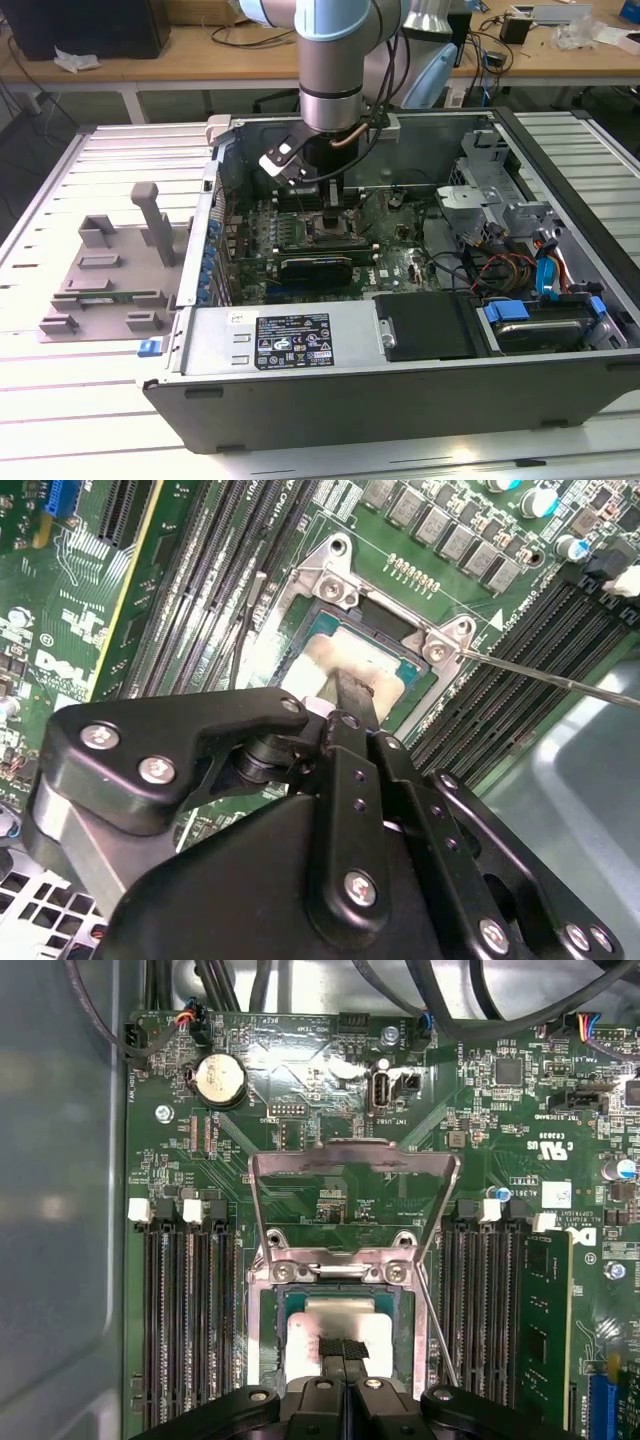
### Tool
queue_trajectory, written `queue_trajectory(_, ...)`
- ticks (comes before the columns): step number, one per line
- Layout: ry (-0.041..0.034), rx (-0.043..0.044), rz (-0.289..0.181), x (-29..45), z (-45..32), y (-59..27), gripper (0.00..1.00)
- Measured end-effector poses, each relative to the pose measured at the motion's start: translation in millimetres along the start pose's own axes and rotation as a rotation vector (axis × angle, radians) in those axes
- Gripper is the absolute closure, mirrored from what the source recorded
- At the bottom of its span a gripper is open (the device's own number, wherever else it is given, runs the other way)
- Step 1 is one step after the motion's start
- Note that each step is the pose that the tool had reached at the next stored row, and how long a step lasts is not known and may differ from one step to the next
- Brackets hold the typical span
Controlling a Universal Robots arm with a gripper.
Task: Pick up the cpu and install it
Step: 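Place the cpu into insertion slot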
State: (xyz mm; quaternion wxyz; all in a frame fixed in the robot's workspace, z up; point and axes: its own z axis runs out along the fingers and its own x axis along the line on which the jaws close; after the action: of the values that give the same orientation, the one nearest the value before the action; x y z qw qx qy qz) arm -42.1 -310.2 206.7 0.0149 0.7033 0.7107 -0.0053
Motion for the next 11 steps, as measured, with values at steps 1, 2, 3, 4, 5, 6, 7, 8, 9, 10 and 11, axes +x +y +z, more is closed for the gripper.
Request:
queue_trajectory(1, 0.0004, -0.0001, 0.0, 0.1, 0.4, 0.2, 0.89)
queue_trajectory(2, 0.0006, -0.0001, 0.0, 0.1, 1.7, 0.4, 0.89)
queue_trajectory(3, 0.0, 0.0003, 0.0, 0.0, 2.5, 0.3, 0.89)
queue_trajectory(4, -0.0002, 0.0004, 0.0, 0.0, 2.8, 0.2, 0.89)
queue_trajectory(5, 0.0001, 0.0002, 0.0, 0.0, 3.0, 0.3, 0.89)
queue_trajectory(6, 0.0003, 0.0, 0.0, 0.1, 3.1, 0.3, 0.89)
queue_trajectory(7, 0.0003, 0.0001, 0.0, 0.1, 3.4, 0.3, 0.89)
queue_trajectory(8, 0.0001, 0.0002, 0.0, 0.1, 3.6, 0.3, 0.89)
queue_trajectory(9, 0.0002, 0.0002, 0.0, 0.1, 3.7, 0.3, 0.89)
queue_trajectory(10, 0.0004, 0.0001, 0.0, 0.1, 3.9, 0.3, 0.89)
queue_trajectory(11, 0.0004, 0.0, 0.0, 0.1, 3.9, 0.3, 0.89)
